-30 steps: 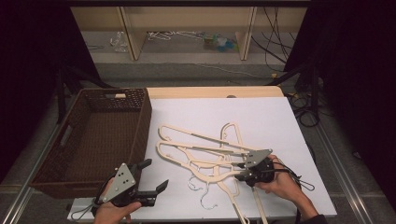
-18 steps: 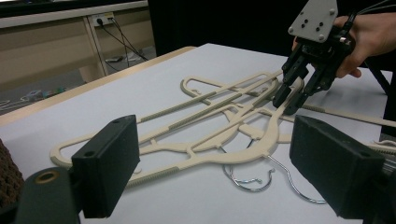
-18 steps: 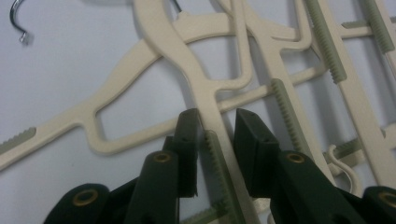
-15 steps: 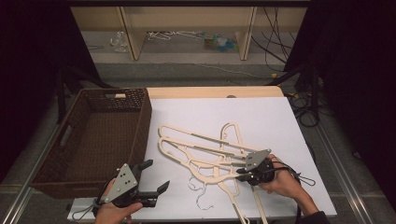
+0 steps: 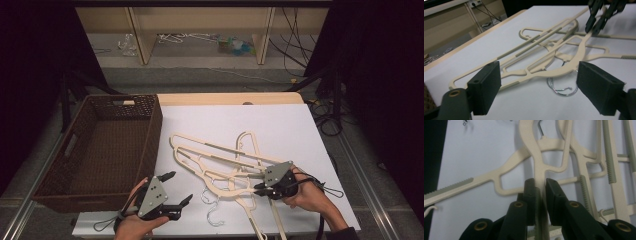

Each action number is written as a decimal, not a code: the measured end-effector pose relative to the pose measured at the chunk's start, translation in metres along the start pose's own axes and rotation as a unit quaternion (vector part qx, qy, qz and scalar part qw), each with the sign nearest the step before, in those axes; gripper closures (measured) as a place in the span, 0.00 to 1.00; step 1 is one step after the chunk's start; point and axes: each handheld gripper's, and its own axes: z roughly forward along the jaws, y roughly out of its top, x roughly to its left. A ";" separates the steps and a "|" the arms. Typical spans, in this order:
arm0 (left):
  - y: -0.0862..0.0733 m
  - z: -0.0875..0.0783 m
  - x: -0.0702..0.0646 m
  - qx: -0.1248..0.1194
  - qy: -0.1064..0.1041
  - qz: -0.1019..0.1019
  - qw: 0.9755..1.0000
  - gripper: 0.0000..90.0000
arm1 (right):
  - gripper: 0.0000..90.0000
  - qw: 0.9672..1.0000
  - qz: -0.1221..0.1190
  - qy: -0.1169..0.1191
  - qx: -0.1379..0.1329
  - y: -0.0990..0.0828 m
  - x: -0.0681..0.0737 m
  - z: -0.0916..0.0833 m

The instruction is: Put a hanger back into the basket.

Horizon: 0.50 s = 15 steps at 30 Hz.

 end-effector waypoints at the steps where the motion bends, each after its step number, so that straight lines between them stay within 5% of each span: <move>1: 0.000 0.011 -0.004 0.013 -0.003 0.024 1.000 0.24 | 0.89 1.000 0.001 0.003 0.002 0.003 0.001 -0.005; 6: -0.001 0.034 -0.012 0.049 -0.017 0.071 0.996 0.24 | 0.89 1.000 -0.001 0.007 0.009 0.007 0.002 -0.011; 8: -0.003 0.048 -0.019 0.067 -0.029 0.101 0.992 0.24 | 0.89 1.000 0.008 0.009 0.011 0.010 0.005 -0.016; 15: -0.004 0.065 -0.029 0.085 -0.038 0.144 0.985 0.26 | 0.89 1.000 -0.002 0.018 0.009 0.014 0.007 -0.022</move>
